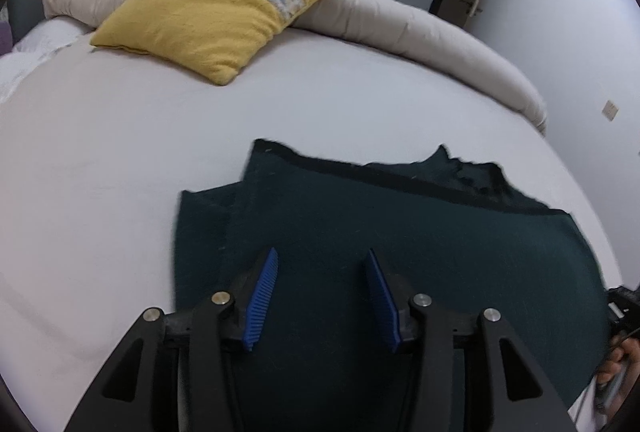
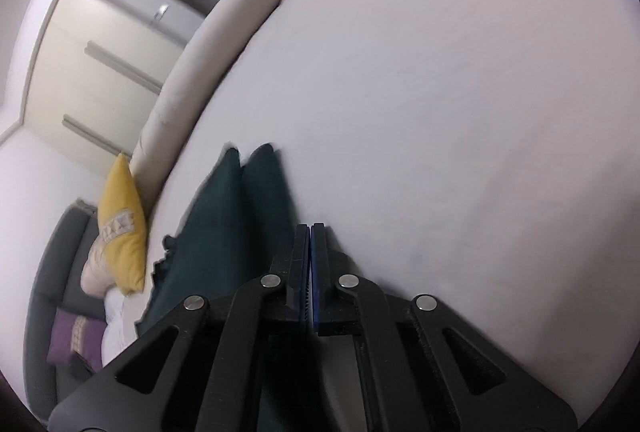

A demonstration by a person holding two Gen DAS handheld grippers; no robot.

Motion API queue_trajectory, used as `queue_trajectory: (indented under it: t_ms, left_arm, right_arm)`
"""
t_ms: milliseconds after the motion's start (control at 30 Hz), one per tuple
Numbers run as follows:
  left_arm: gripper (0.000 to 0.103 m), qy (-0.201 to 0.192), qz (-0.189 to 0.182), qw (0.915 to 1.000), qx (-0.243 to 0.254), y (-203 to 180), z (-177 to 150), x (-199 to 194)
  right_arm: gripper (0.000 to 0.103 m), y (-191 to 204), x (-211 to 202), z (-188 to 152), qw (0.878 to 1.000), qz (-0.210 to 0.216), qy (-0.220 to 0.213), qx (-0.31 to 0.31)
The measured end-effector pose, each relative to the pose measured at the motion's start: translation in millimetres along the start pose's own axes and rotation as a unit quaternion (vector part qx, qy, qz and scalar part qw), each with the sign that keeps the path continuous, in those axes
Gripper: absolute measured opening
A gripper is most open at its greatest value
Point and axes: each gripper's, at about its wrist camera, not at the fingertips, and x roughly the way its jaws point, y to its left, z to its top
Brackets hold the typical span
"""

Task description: Fold small clothes

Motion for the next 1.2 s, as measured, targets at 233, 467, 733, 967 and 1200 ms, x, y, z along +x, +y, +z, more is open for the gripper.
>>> queue_trajectory:
  t_ms: [233, 467, 733, 967, 1200]
  left_arm:
    - [0.053, -0.023, 0.004, 0.9983, -0.053, 42.3, -18.7, -45.0]
    - [0.066, -0.036, -0.037, 0.9949, -0.087, 53.7, -45.4, -72.3]
    - [0.067, 0.015, -0.047, 0.9920, -0.116, 72.1, -52.4, -60.3]
    - [0.073, 0.065, -0.127, 0.9711, -0.191, 91.8, -40.8, -41.5]
    - [0.067, 0.110, -0.160, 0.9569, -0.216, 91.2, -27.5, -26.3]
  right_arm:
    - [0.010, 41.8, -56.3, -16.5, 0.996, -0.036, -0.039, -0.071]
    - [0.070, 136.9, -29.6, -71.6, 0.978, 0.041, 0.044, -0.198]
    - [0.059, 110.0, -14.5, -85.8, 0.981, 0.012, 0.089, -0.172]
    - [0.061, 156.1, -34.6, -90.2, 0.969, 0.065, 0.115, -0.208]
    - [0.061, 209.2, 13.0, -117.6, 0.948, 0.149, 0.213, -0.186]
